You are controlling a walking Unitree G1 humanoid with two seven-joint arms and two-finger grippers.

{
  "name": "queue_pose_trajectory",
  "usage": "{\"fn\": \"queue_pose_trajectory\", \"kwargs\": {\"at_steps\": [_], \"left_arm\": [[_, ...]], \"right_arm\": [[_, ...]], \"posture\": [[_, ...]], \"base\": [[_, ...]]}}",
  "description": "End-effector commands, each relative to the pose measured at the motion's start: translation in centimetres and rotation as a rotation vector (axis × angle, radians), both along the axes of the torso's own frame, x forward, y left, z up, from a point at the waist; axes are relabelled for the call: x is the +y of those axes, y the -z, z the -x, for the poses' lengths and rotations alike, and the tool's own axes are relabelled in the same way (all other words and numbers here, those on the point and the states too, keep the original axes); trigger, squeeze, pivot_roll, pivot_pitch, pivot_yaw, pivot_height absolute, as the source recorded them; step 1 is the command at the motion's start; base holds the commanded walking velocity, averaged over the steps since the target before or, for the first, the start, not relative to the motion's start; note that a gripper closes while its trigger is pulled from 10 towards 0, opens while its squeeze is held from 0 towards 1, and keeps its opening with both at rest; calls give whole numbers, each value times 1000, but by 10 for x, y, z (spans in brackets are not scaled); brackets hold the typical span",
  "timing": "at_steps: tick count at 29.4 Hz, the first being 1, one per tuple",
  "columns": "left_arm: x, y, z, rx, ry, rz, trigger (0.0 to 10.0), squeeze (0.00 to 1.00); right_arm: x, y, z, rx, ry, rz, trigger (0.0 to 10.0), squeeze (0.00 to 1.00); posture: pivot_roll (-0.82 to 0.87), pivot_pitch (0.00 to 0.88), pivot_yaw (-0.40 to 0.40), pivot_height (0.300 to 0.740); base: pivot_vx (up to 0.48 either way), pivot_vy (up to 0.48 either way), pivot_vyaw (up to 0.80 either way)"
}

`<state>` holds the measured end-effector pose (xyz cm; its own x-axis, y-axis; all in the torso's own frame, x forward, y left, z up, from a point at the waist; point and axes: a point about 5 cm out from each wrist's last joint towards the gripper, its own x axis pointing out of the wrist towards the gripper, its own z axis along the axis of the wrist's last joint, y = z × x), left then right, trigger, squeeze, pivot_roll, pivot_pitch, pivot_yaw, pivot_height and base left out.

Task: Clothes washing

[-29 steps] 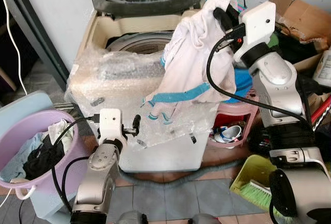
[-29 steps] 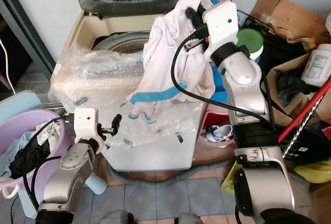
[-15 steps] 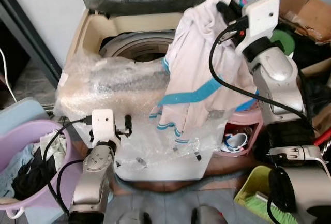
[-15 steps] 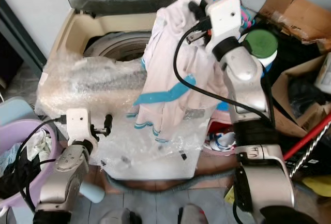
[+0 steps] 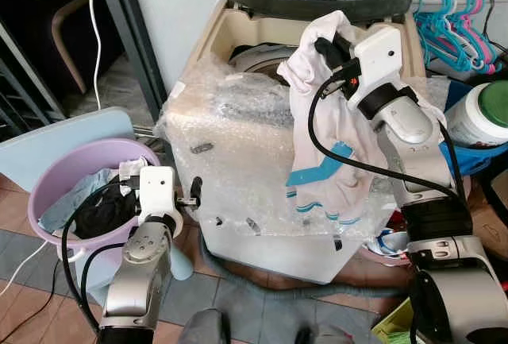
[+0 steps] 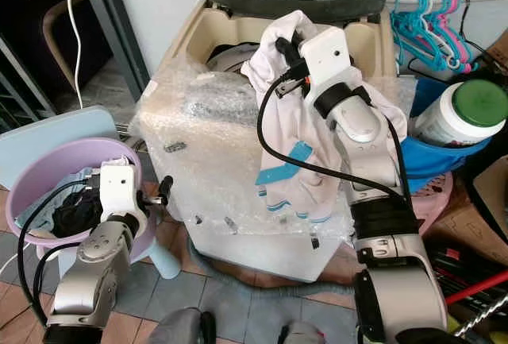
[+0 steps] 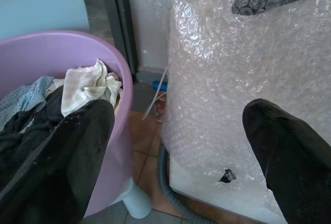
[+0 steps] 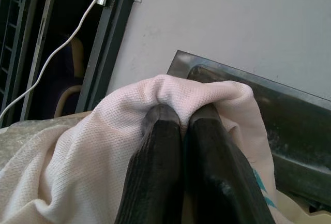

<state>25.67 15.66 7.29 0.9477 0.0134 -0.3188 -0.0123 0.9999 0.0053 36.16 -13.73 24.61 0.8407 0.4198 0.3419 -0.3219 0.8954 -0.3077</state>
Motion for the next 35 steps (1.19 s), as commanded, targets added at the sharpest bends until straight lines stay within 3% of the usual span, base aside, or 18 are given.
{"fn": "queue_pose_trajectory", "kwargs": {"at_steps": [1, 8, 35], "left_arm": [[0, -4, 0, -21, -7, 5, 10000, 0], [-1, -1, 0, -5, 2, 14, 10000, 0], [-1, 0, -3, -6, -6, 10, 10000, 0]], "right_arm": [[-8, -17, -2, -45, 78, -84, 10000, 0], [-16, -9, -5, 6, 210, -180, 10000, 0], [-11, -1, 0, 38, 198, -171, 10000, 0]], "posture": [[-5, 76, 27, 740], [-21, 68, 37, 740], [-34, 54, 35, 740]], "base": [[300, 0, 0], [185, 0, 0], [0, 0, 0]]}}
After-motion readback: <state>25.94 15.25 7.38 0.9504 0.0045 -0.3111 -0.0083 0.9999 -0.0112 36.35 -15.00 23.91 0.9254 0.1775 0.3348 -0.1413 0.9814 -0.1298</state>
